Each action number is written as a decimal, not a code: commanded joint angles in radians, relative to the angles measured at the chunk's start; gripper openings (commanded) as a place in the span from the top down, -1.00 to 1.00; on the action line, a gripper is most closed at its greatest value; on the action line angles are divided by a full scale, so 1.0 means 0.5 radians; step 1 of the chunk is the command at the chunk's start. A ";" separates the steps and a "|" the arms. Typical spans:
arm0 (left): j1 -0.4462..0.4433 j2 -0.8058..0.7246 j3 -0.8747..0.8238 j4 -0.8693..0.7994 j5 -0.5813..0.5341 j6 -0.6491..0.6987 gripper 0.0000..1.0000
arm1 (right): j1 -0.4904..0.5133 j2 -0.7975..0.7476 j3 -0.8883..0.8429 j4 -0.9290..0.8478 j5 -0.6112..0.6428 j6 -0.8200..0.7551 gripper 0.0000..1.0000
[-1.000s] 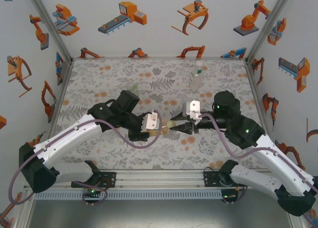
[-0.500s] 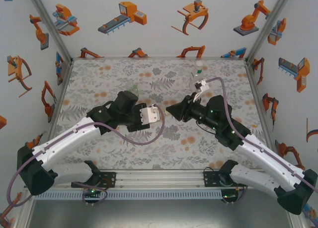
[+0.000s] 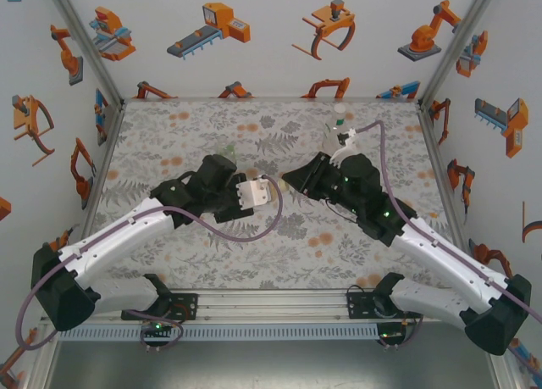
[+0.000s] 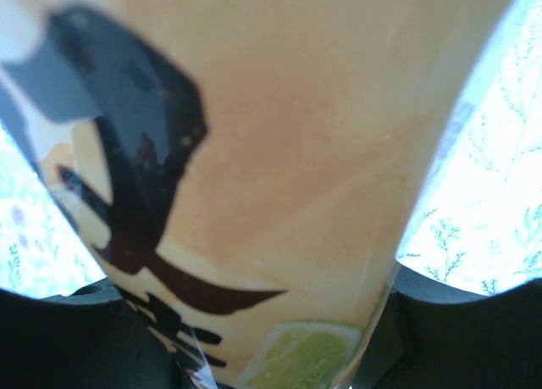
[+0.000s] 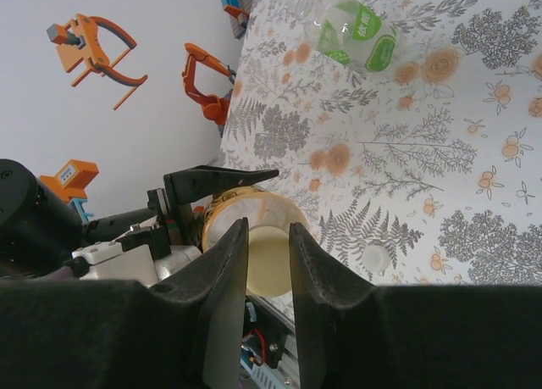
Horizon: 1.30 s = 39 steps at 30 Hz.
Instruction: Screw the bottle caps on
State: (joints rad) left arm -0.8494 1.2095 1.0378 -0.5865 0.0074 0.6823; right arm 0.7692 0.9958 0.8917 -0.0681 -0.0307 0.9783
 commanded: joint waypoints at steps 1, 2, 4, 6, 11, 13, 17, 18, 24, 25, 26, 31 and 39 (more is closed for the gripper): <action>0.017 -0.090 0.024 0.147 0.268 -0.076 1.00 | 0.017 -0.021 0.073 -0.048 -0.131 -0.166 0.33; 0.031 -0.099 0.028 0.147 0.331 -0.092 1.00 | 0.017 -0.042 0.073 -0.016 -0.130 -0.238 0.29; 0.061 -0.122 0.033 0.151 0.511 -0.106 1.00 | 0.017 -0.093 0.047 0.113 -0.142 -0.363 0.23; 0.086 -0.154 0.040 0.179 0.714 -0.136 1.00 | 0.015 -0.145 0.009 0.299 -0.189 -0.515 0.17; 0.118 -0.195 0.074 0.236 1.179 -0.190 1.00 | 0.017 -0.240 0.021 0.657 -0.384 -0.914 0.05; 0.125 -0.199 0.103 0.251 1.331 -0.218 1.00 | 0.017 -0.264 0.061 0.707 -0.541 -1.078 0.02; 0.122 -0.207 0.173 0.344 1.590 -0.343 1.00 | 0.017 -0.260 0.174 0.795 -0.761 -1.197 0.01; 0.121 -0.213 0.177 0.395 1.661 -0.381 1.00 | 0.015 -0.254 0.201 0.803 -0.813 -1.201 0.00; 0.103 -0.232 0.178 0.788 1.877 -0.664 1.00 | 0.017 -0.180 0.313 1.044 -1.170 -1.125 0.00; 0.103 -0.235 0.176 0.838 1.884 -0.703 1.00 | 0.017 -0.171 0.338 1.042 -1.204 -1.112 0.00; 0.103 -0.236 0.177 0.880 1.890 -0.734 1.00 | 0.017 -0.162 0.367 1.027 -1.224 -1.097 0.01; 0.103 -0.222 0.223 0.885 1.937 -0.804 1.00 | 0.015 -0.139 0.456 0.923 -1.296 -1.132 0.02; 0.098 -0.174 0.256 0.775 2.025 -0.816 1.00 | 0.017 -0.057 0.531 0.937 -1.336 -1.126 0.02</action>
State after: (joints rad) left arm -0.7944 1.1160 1.1336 -0.1864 0.9665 0.2947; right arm 0.7704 0.9569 1.1156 0.3744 -0.6682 0.4213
